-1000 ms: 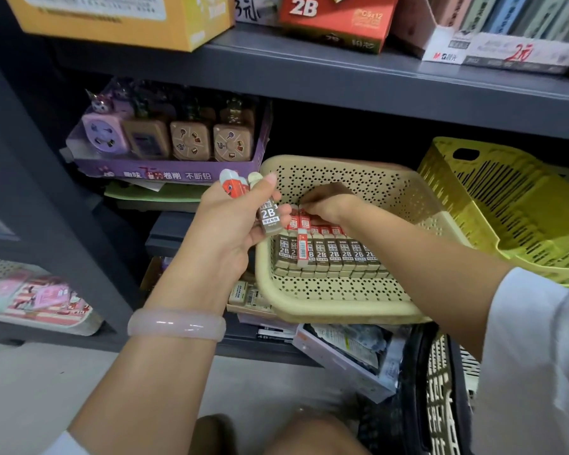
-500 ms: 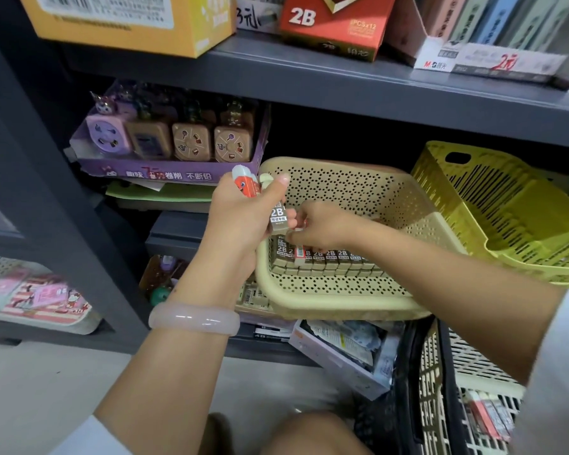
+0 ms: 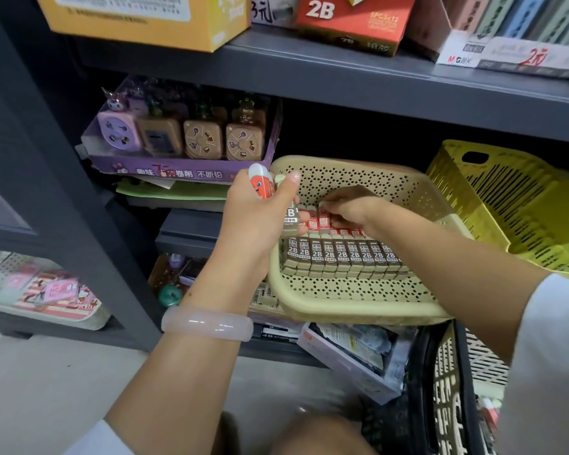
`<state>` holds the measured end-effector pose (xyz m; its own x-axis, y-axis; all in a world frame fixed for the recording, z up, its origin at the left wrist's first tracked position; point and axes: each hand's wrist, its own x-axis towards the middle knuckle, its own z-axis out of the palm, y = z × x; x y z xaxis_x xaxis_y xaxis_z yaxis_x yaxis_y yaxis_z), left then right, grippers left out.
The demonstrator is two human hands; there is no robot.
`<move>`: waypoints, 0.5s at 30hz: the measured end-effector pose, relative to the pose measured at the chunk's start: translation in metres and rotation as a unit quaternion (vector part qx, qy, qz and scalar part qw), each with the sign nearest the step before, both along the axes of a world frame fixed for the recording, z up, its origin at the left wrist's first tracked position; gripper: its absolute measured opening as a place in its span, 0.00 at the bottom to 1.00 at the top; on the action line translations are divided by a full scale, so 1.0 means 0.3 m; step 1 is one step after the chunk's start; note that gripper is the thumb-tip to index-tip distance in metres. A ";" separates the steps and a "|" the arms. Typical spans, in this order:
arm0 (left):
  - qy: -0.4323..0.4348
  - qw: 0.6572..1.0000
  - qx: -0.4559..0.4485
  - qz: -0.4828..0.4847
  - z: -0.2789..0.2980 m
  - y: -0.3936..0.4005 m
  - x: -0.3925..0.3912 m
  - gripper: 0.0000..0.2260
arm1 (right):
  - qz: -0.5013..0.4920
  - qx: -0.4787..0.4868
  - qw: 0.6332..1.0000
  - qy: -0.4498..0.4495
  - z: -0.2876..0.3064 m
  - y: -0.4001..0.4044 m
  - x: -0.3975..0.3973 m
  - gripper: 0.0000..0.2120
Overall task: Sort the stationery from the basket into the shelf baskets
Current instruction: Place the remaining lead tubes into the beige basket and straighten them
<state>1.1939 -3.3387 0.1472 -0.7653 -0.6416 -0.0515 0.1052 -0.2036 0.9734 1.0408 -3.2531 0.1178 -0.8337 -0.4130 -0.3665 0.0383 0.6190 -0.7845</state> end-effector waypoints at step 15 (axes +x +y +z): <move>0.008 0.999 -0.026 0.028 0.003 0.029 -0.026 0.13 | 0.235 -0.222 0.946 -0.006 0.206 0.031 0.142 0.09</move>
